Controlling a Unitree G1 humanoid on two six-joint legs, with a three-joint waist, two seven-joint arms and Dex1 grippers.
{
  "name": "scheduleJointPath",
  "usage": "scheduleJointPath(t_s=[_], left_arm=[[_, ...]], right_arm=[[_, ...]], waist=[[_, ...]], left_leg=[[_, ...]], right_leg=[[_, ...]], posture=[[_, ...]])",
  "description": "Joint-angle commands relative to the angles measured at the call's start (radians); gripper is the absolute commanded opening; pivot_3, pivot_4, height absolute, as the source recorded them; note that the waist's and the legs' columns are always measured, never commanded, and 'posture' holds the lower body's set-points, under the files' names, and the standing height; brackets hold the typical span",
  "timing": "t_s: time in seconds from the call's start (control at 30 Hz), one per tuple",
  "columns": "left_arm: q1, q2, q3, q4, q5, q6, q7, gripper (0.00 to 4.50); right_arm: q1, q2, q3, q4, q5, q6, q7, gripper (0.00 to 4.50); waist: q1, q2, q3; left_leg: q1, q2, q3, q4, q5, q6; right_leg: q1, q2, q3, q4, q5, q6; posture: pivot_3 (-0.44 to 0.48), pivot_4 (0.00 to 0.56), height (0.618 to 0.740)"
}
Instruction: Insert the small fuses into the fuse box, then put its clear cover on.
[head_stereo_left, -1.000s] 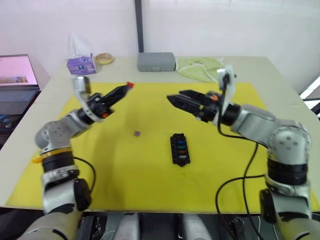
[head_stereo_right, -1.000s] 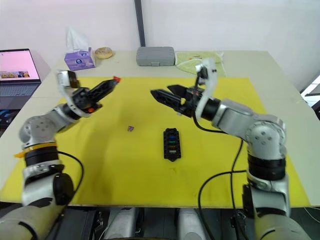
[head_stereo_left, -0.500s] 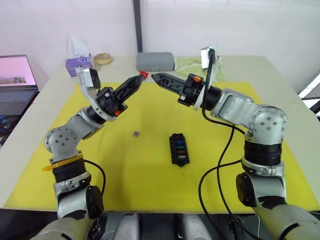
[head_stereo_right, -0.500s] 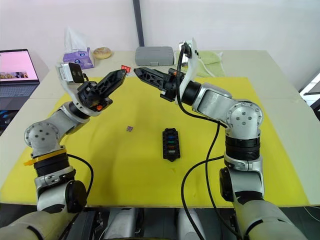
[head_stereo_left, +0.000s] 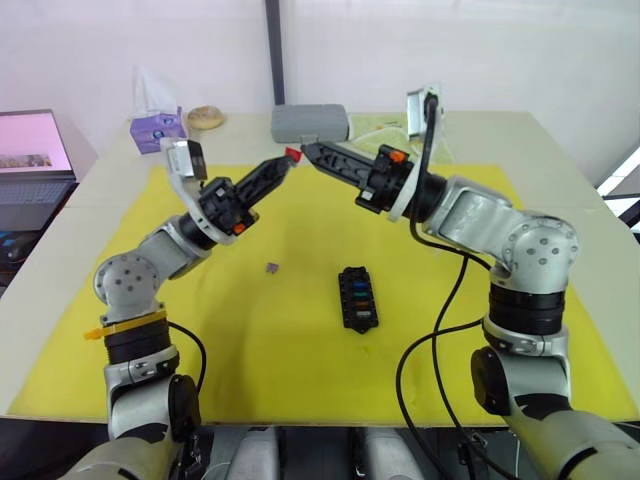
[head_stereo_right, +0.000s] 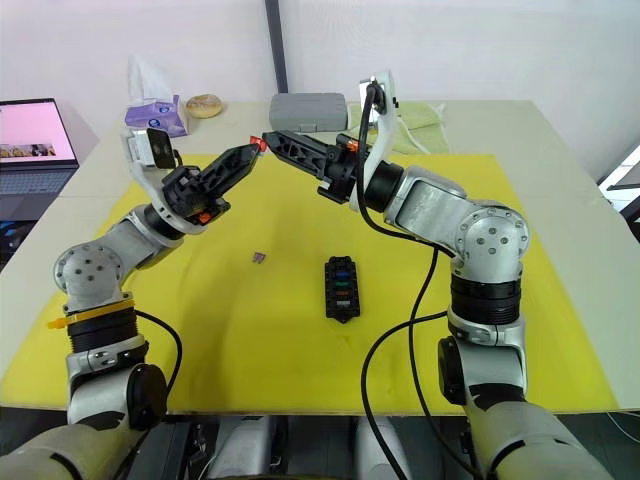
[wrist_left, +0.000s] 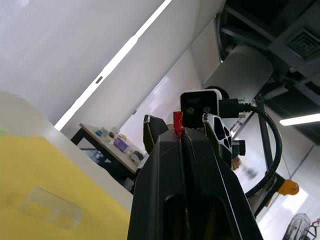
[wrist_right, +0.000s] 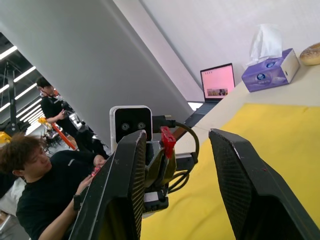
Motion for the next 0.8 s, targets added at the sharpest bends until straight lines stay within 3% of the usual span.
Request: scheduleJointPath(t_s=[0.03,0.27,0.37,0.43,0.47,0.8], left_arm=[[-0.019,0.015,-0.005,-0.015,-0.033,-0.022,-0.001,0.0],[-0.017,0.016,-0.014,-0.017,-0.043,-0.032,0.005,0.0],[-0.01,0.018,-0.017,-0.022,-0.046,-0.034,0.006,0.0],[-0.007,0.018,-0.019,-0.025,-0.047,-0.035,0.009,0.0],[-0.006,0.018,-0.02,-0.025,-0.049,-0.036,0.01,0.0],[-0.009,0.028,-0.028,-0.013,-0.055,-0.049,0.012,0.0]], right_arm=[[-0.002,0.011,-0.003,-0.034,0.014,-0.015,0.001,2.12],[0.011,0.027,0.007,-0.043,0.018,-0.018,-0.001,2.12],[0.01,0.033,0.006,-0.047,0.017,-0.023,-0.003,1.29],[0.009,0.035,0.004,-0.047,0.017,-0.026,-0.005,0.24],[0.009,0.035,0.004,-0.048,0.018,-0.027,-0.006,0.06],[0.01,0.037,0.009,-0.048,0.021,-0.031,-0.004,0.06]], waist=[[0.0,0.0,0.0],[0.0,0.0,0.0],[0.0,0.0,0.0],[0.0,0.0,0.0],[0.0,0.0,0.0],[0.0,0.0,0.0]], left_leg=[[0.0,0.0,0.0,0.0,0.0,0.0],[0.0,0.0,0.0,0.0,0.0,0.0],[0.0,0.0,0.0,0.0,0.0,0.0],[0.0,0.0,0.0,0.0,0.0,0.0],[0.0,0.0,0.0,0.0,0.0,0.0],[0.0,0.0,0.0,-0.001,0.0,0.0]], right_leg=[[0.0,0.0,0.0,0.0,0.0,0.0],[0.0,0.0,0.0,0.0,0.0,0.0],[0.0,0.0,0.0,0.0,0.0,0.0],[0.0,0.0,0.0,0.0,0.0,0.0],[0.0,0.0,0.0,-0.001,0.0,0.0],[0.0,0.0,0.0,-0.001,0.0,0.0]], posture=[[0.0,0.15,0.74],[0.0,0.15,0.74],[0.0,0.15,0.74],[0.0,0.15,0.74],[0.0,0.15,0.74],[0.0,0.15,0.74]])
